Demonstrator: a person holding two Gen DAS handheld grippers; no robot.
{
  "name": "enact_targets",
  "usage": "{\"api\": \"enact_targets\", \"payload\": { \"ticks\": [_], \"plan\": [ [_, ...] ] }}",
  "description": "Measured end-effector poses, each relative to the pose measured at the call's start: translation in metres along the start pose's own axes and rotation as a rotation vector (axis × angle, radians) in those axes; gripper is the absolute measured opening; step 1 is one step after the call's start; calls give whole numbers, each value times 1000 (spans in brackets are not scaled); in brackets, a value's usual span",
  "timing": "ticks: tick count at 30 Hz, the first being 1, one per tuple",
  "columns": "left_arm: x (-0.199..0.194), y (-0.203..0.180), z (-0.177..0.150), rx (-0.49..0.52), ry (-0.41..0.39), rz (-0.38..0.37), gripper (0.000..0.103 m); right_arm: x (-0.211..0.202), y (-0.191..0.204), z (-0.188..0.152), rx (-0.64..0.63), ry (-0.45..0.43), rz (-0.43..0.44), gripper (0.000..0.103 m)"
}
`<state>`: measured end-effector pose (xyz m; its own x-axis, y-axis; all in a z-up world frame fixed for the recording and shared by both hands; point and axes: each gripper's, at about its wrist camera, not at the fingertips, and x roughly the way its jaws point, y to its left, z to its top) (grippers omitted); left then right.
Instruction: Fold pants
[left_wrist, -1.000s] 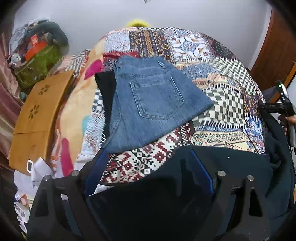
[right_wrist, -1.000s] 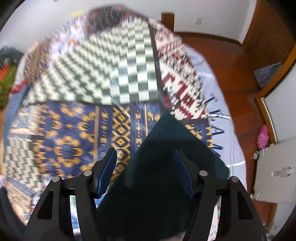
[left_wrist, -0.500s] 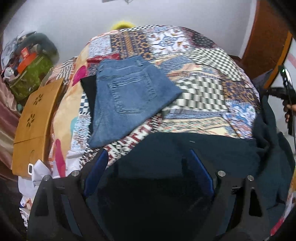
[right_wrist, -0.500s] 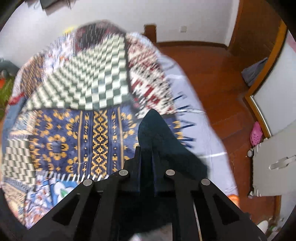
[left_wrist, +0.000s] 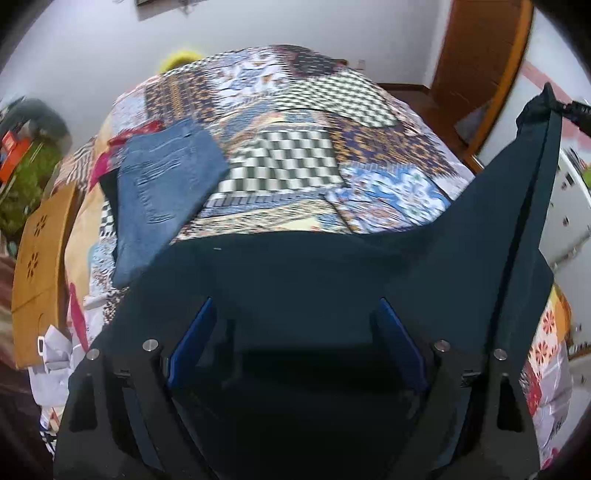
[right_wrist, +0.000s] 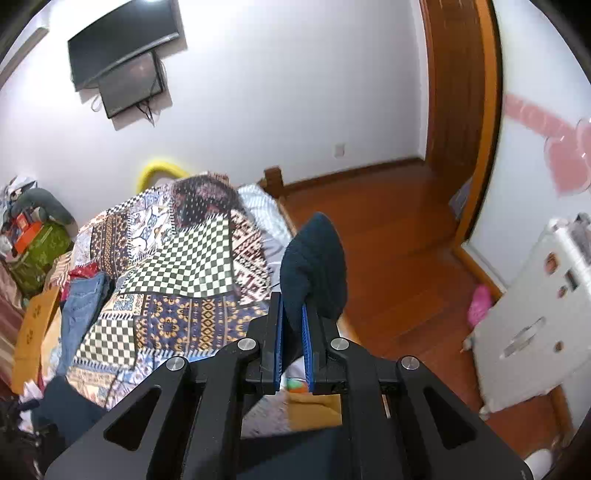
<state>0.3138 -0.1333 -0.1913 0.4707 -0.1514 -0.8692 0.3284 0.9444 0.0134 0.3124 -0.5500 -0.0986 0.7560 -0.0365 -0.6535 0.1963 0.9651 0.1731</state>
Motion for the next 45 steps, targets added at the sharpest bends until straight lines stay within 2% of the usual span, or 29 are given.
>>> {"api": "enact_targets", "payload": {
  "ticks": [5, 10, 18, 19, 25, 27, 30, 31, 33, 37, 38, 40, 45],
  "plan": [
    [5, -25, -10, 7, 47, -65, 89, -13, -19, -29, -20, 1, -26, 8],
    [13, -44, -21, 25, 81, -82, 89, -5, -47, -76, 40, 85, -52, 8],
    [15, -60, -31, 47, 80, -89, 89, 0, -87, -155, 113, 230, -114, 9],
    [15, -61, -31, 49, 79, -91, 89, 0, -87, -155, 113, 230, -114, 9],
    [6, -65, -33, 65, 38, -102, 89, -7, -91, -177, 106, 317, -185, 27],
    [-5, -63, -33, 50, -14, -101, 89, -16, -84, -173, 65, 311, -212, 41],
    [-25, -53, -30, 18, -93, -99, 89, -32, -67, -159, 6, 256, -232, 56],
    [-32, -48, -29, 7, -118, -95, 89, -43, -53, -148, -22, 215, -222, 57],
    [-48, -35, -27, -17, -170, -80, 89, -48, -43, -142, -37, 193, -209, 58],
    [-79, -3, -26, -53, -242, -60, 89, -59, -3, -120, -90, 123, -125, 61],
    [-88, 9, -27, -68, -265, -40, 89, -61, 25, -112, -128, 86, -69, 64],
    [-100, 28, -31, -96, -293, -4, 89, -60, 34, -110, -142, 76, -51, 65],
    [-118, 93, -52, -198, -357, 95, 95, -50, 112, -96, -261, 36, 79, 66]
  ]
}}
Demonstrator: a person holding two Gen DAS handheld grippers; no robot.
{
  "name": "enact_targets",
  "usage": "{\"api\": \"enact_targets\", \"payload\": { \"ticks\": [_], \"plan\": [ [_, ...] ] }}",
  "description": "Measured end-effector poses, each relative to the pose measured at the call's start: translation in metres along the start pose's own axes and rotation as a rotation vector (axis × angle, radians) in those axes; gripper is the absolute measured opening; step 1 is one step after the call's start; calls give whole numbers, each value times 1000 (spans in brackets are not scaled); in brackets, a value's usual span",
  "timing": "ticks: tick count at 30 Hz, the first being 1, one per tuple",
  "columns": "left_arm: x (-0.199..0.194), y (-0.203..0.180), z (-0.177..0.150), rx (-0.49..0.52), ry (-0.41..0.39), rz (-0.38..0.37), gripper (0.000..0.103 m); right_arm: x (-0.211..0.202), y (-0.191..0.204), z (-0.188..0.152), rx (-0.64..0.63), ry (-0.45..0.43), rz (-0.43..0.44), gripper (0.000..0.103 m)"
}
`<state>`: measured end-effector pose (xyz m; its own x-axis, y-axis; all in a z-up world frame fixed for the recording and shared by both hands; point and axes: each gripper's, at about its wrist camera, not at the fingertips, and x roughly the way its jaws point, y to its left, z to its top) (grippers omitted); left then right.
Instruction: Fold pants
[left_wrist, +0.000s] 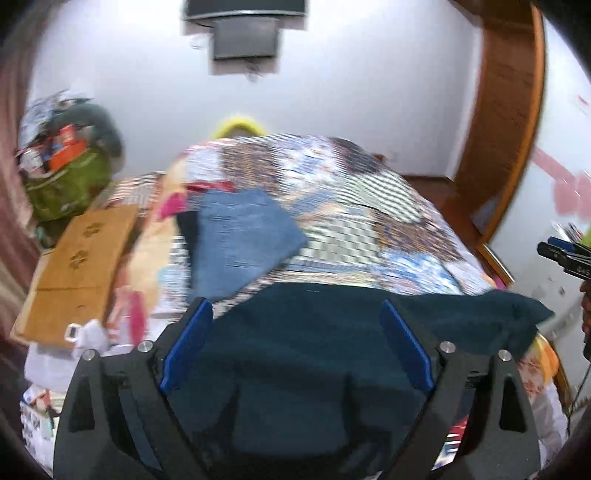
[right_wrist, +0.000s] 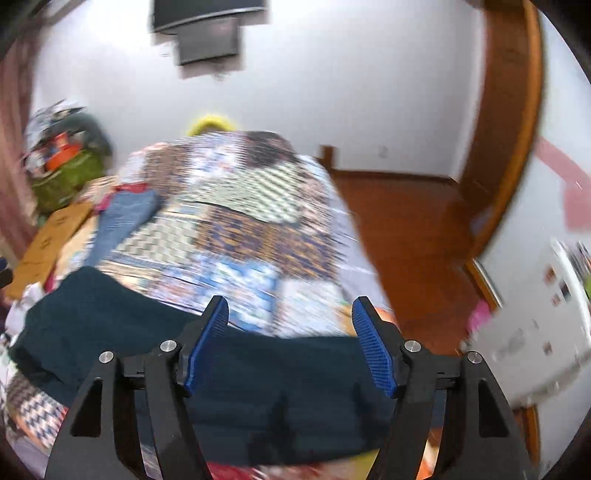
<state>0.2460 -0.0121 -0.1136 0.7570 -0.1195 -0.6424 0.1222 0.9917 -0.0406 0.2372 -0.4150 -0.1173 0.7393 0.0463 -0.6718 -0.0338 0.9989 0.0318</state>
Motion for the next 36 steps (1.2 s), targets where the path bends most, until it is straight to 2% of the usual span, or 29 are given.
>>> {"api": "enact_targets", "payload": {
  "ticks": [4, 10, 14, 17, 22, 27, 30, 34, 35, 36],
  "plan": [
    [1, 54, -10, -58, 11, 84, 99, 20, 53, 20, -76, -7, 93, 66],
    [18, 137, -32, -132, 68, 195, 99, 56, 133, 39, -166, 42, 233, 66],
    [37, 187, -50, -200, 148, 225, 99, 86, 184, 48, -231, 79, 290, 66],
    [57, 215, -65, -235, 228, 217, 97, 110, 223, 51, -295, 119, 329, 66],
    [96, 229, -91, -269, 345, 179, 79, 146, 267, 49, -386, 197, 350, 66],
    [131, 237, -114, -324, 438, 100, 78, 181, 303, 40, -481, 297, 377, 66],
    [139, 238, -118, -351, 452, 60, 76, 195, 319, 36, -512, 327, 398, 66],
    [140, 239, -115, -369, 437, 67, 63, 210, 334, 29, -532, 357, 421, 66],
    [140, 239, -114, -370, 431, 70, 61, 216, 337, 26, -523, 384, 435, 59],
    [139, 237, -113, -363, 423, 82, 55, 219, 338, 24, -513, 405, 450, 47]
  ]
}}
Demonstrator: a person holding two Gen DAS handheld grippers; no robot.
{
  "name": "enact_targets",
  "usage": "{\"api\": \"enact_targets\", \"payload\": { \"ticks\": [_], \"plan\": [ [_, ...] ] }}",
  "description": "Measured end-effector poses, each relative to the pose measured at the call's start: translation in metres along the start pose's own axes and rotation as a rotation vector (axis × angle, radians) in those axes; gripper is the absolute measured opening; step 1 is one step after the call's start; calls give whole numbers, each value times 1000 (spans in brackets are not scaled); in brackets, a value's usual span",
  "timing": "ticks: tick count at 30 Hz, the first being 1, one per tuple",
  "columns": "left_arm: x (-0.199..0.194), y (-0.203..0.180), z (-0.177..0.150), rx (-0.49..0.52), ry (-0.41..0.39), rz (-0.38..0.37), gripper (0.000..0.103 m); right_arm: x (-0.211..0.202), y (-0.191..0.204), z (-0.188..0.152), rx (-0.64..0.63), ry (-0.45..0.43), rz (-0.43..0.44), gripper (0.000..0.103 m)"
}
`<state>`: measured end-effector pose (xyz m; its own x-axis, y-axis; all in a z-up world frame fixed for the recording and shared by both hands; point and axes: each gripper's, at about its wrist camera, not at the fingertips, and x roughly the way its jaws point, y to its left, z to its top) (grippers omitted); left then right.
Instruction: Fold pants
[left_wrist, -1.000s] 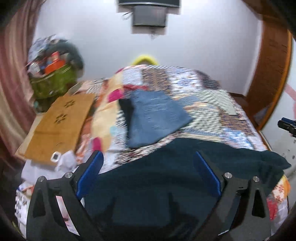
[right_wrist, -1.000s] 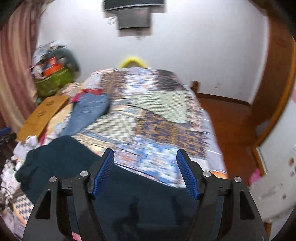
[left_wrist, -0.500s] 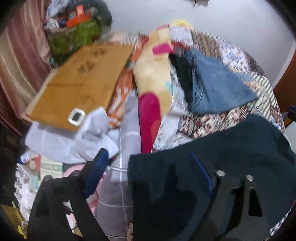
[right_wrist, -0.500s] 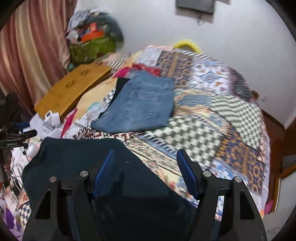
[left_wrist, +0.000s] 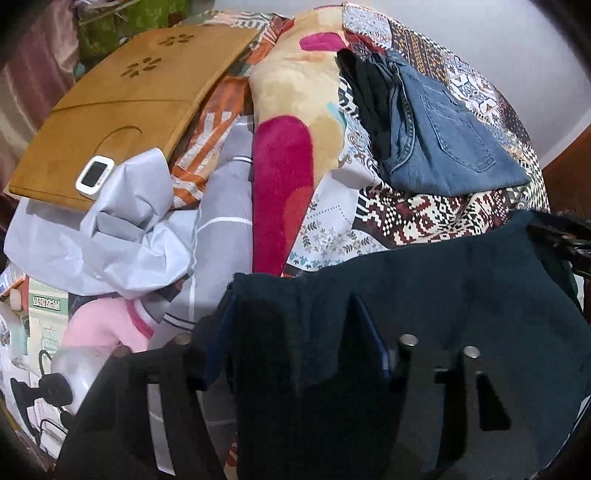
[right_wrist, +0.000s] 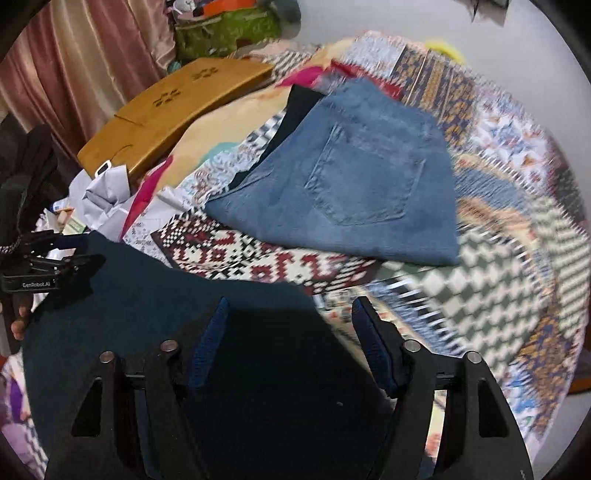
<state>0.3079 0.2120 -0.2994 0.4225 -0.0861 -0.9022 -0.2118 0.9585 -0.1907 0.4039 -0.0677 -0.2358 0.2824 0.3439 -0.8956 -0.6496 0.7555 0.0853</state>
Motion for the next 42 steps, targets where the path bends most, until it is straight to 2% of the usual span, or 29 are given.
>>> {"api": "enact_targets", "payload": {
  "ticks": [2, 5, 6, 9, 13, 18, 21, 23, 24, 25, 27, 31, 34, 35, 39, 41, 42],
  "plan": [
    [-5, -3, -1, 17, -26, 30, 43, 9, 0, -2, 31, 39, 49, 38],
    [-9, -7, -3, 56, -66, 115, 9, 7, 1, -5, 35, 15, 40, 25],
    [-9, -7, -2, 66, -79, 180, 9, 4, 1, -5, 32, 4, 36, 18],
    [-9, 1, 3, 48, -90, 190, 9, -4, 3, -3, 23, -40, 18, 9],
    [-15, 12, 16, 29, -121, 203, 8, -10, 10, 9, -17, -96, -28, 8],
    [-26, 22, 41, 21, -176, 254, 8, -15, 14, 37, -25, -155, -38, 8],
    [-30, 28, 53, -7, -187, 261, 9, -10, 18, 51, -28, -140, -57, 13],
    [-33, 29, 52, -1, -182, 286, 17, -8, 21, 53, -22, -115, -89, 20],
    [-36, 30, 48, -2, -174, 273, 34, -12, 21, 52, -19, -122, -95, 24],
    [-38, 30, 43, -2, -168, 251, 57, -17, 20, 49, -18, -137, -97, 27],
    [-44, 31, 29, -1, -164, 208, 74, -32, 19, 41, -17, -163, -110, 47],
    [-48, 26, -3, 38, -100, 183, 75, -66, 15, 16, -3, -198, -132, 53],
    [-44, 24, -25, 38, -24, 142, 82, -85, 9, -3, 27, -200, -142, 56],
    [-40, 23, -35, 36, 10, 117, 83, -94, 5, -14, 50, -200, -139, 56],
    [-33, 22, -63, 12, 55, 58, 83, -115, -4, -51, 121, -201, -166, 57],
    [-33, 23, -70, -19, 55, 10, 66, -123, -6, -68, 140, -199, -191, 57],
    [-36, 23, -72, -31, 44, -7, 46, -127, -7, -78, 152, -196, -206, 57]
  ]
}}
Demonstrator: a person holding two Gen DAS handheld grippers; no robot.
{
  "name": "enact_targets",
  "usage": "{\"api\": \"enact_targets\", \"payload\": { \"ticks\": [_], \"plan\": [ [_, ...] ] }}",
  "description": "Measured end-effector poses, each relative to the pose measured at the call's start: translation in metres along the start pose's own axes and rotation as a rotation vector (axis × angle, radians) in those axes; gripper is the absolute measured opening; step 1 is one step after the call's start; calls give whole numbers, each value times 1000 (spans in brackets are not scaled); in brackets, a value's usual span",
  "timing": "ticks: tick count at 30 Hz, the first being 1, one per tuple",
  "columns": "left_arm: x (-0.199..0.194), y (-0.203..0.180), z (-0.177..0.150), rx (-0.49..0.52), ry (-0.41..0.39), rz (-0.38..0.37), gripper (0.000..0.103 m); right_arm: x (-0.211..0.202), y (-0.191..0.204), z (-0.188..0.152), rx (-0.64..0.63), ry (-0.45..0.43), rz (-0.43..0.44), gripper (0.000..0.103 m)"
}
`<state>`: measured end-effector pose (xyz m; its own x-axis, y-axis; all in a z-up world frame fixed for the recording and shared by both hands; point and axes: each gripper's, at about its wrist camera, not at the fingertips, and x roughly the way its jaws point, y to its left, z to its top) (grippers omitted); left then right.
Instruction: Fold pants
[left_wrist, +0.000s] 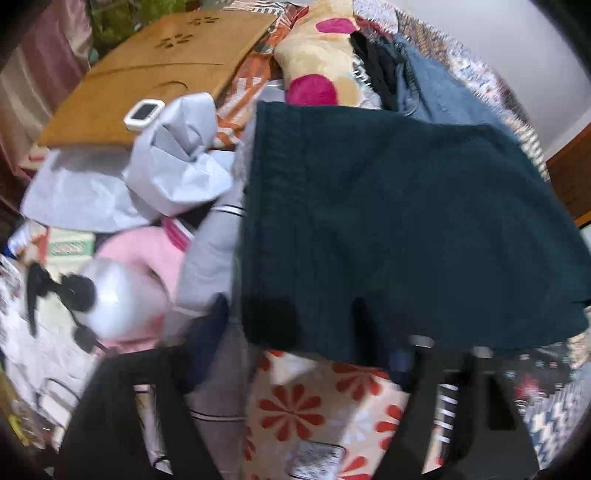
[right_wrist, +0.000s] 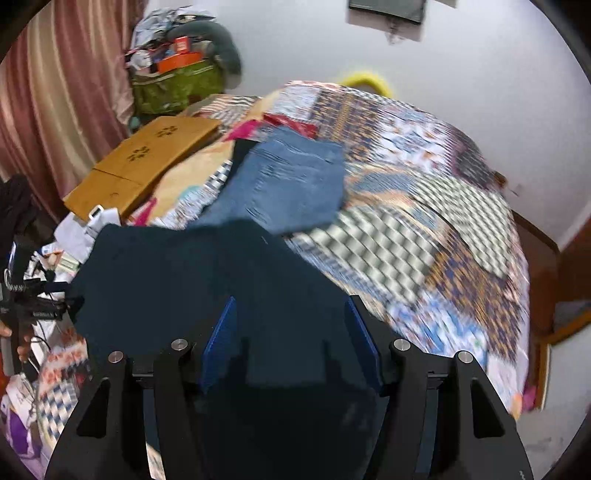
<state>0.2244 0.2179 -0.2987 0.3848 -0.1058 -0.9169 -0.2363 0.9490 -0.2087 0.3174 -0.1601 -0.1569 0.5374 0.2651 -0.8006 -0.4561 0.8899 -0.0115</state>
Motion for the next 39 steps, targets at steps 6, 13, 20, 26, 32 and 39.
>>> {"api": "enact_targets", "payload": {
  "ticks": [6, 13, 20, 26, 32, 39],
  "plan": [
    [-36, -2, -1, 9, -167, 115, 33, -26, -22, -40, 86, 8, -58, 57],
    [-15, 8, 3, 30, -54, 183, 38, -54, -55, -79, 213, -15, -116, 57],
    [-51, -16, 10, 61, -154, 214, 71, -82, -101, -125, 356, -15, -211, 57],
    [-74, -59, 34, 87, -206, 198, 76, -108, -162, -177, 522, -10, -300, 57],
    [-64, -123, 49, 111, -180, 129, 77, -131, -225, -223, 656, -10, -364, 57],
    [-33, -214, 56, 253, -145, 123, 78, -132, -303, -254, 766, 8, -416, 57]
  ]
}}
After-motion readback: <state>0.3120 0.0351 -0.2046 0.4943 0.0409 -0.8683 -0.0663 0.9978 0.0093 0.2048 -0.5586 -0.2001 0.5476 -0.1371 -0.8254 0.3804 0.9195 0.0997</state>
